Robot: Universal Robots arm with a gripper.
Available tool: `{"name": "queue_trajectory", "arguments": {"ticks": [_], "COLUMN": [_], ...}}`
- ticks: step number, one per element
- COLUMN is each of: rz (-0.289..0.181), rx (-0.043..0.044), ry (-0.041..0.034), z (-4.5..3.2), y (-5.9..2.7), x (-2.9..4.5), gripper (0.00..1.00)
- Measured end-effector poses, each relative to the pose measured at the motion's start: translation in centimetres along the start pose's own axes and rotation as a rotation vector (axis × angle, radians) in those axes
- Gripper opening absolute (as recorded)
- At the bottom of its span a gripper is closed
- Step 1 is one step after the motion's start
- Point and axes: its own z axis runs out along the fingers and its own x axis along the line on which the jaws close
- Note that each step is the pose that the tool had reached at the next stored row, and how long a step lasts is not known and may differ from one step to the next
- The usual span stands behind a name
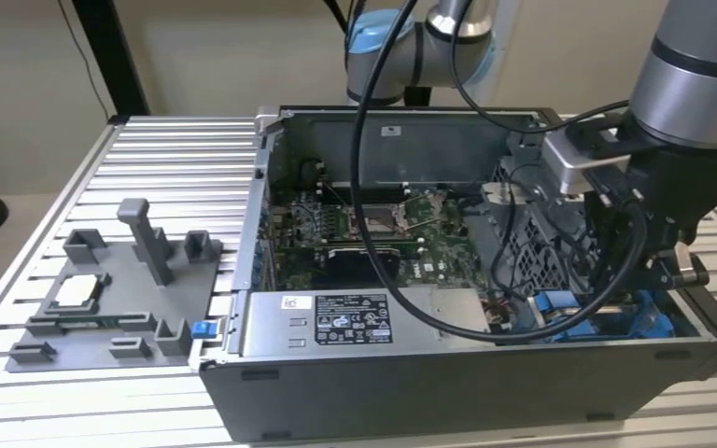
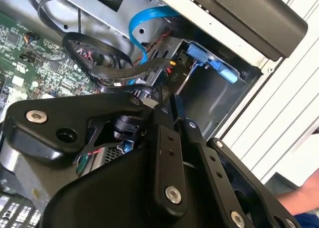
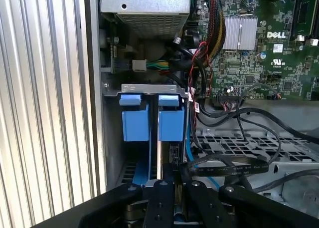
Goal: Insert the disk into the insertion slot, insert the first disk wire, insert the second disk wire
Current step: 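Insert the second disk wire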
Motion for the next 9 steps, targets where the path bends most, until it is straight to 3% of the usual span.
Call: {"name": "queue_trajectory", "arguments": {"ticks": [9], "rz": [-0.001], "rx": [0.0041], "ry": [0.0004], "z": [0.18], "y": [0.14], "x": [-0.02], "gripper": [0.00]}}
